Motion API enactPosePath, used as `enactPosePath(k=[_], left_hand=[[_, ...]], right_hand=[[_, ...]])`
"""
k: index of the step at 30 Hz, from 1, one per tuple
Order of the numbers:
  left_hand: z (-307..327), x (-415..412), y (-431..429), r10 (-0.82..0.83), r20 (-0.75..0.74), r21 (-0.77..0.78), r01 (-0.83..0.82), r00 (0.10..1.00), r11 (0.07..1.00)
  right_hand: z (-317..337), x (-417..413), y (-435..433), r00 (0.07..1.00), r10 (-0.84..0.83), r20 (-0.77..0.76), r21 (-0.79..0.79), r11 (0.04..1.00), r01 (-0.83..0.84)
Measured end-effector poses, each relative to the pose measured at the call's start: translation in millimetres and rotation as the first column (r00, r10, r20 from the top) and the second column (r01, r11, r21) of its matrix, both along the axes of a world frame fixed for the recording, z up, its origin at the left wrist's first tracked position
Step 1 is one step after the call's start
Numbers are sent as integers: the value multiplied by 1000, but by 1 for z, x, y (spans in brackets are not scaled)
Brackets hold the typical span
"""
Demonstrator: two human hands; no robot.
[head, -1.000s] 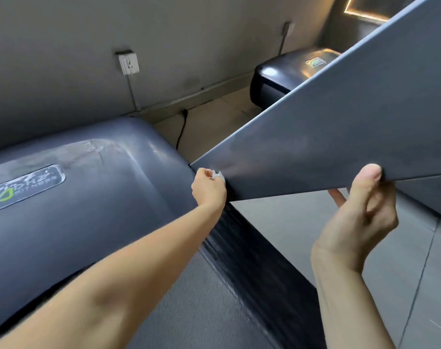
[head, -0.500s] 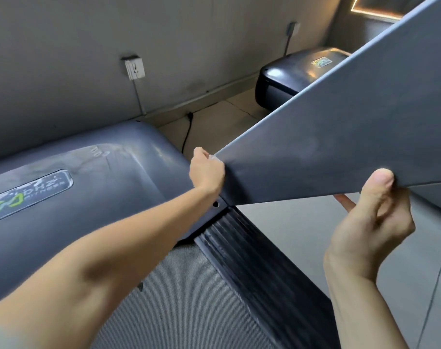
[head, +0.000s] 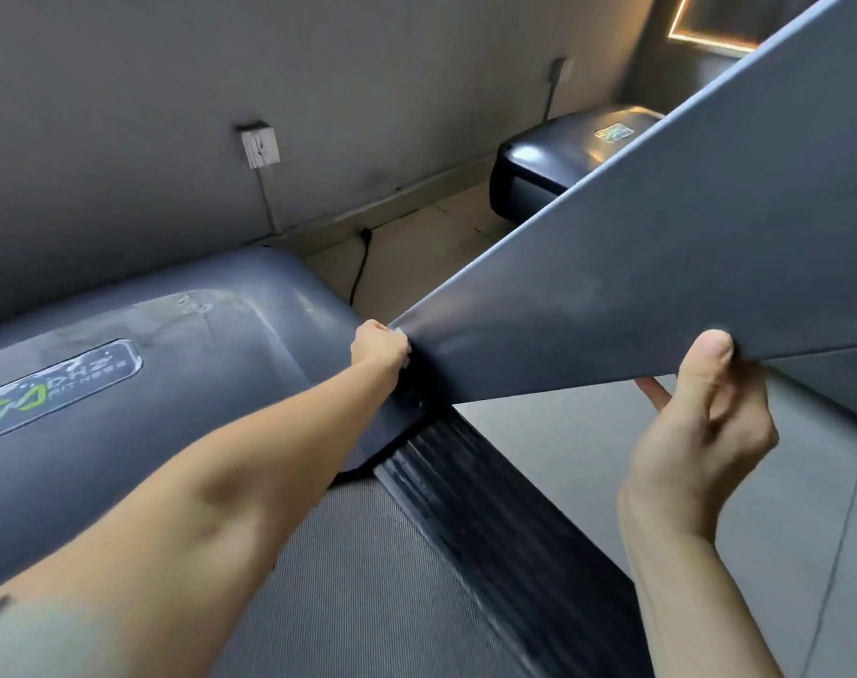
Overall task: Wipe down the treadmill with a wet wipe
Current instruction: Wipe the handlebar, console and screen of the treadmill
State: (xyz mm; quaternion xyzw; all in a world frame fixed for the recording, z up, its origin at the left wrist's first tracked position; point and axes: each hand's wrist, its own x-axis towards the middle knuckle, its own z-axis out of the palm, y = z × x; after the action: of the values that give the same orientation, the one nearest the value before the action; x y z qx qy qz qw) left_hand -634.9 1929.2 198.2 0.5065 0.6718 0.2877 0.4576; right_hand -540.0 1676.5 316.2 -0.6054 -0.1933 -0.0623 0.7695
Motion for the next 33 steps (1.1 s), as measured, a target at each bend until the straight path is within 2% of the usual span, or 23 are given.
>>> enactPosePath(k=[5,9,11,13,14,15,16,18,19,20,21,23,26,28,30,32,33], left_hand=[[13,32,-64,23,185,164,-54,982,985],[2,22,-40,128,113,-32,-125,985,992],[25,31,-47,111,169,121,-133,979,984],[49,45,-68,-7,262,348,-88,965,933],[56,49,-79,-43,303,390,-83,952,917],[53,50,-79,-19,333,362,-109,943,926],[46,50,-74,57,363,266,-163,930,950],[34,39,-69,213,333,-39,-212,918,976],[35,37,-73,216,313,-106,-193,925,976],[40,39,-80,205,321,-101,-182,925,978],[51,44,-89,194,332,-57,-185,923,981],[77,58,-115,117,370,130,-177,921,976],[115,69,-161,-84,386,443,-105,919,890],[139,73,-196,-234,336,645,-42,912,763],[160,79,-221,-369,220,814,39,903,580],[180,78,-232,-433,135,886,88,891,456],[189,76,-232,-454,122,894,101,883,437]], right_hand=[[3,1,-3,999,25,25,-5,1000,-24],[2,1,-3,999,43,2,0,999,-43],[2,2,-3,999,52,6,-7,999,-51],[2,2,-4,998,55,12,-12,998,-55],[3,3,-4,999,42,16,-12,999,-42],[4,2,-2,999,38,14,-14,999,-38],[2,3,-1,999,41,9,-13,999,-41],[2,2,-4,998,61,-5,-15,998,-61],[4,3,-7,997,71,-9,-19,997,-71],[4,3,-8,996,86,-11,-30,996,-86],[4,3,-9,995,97,-13,-40,994,-97],[6,4,-15,993,117,-33,-40,992,-119],[7,7,-18,980,186,-75,-42,981,-190],[11,10,-26,972,225,-74,-66,971,-230],[17,14,-34,957,269,-110,-96,955,-280],[25,19,-39,928,315,-198,-110,934,-340],[31,19,-43,905,336,-261,-116,920,-375]])
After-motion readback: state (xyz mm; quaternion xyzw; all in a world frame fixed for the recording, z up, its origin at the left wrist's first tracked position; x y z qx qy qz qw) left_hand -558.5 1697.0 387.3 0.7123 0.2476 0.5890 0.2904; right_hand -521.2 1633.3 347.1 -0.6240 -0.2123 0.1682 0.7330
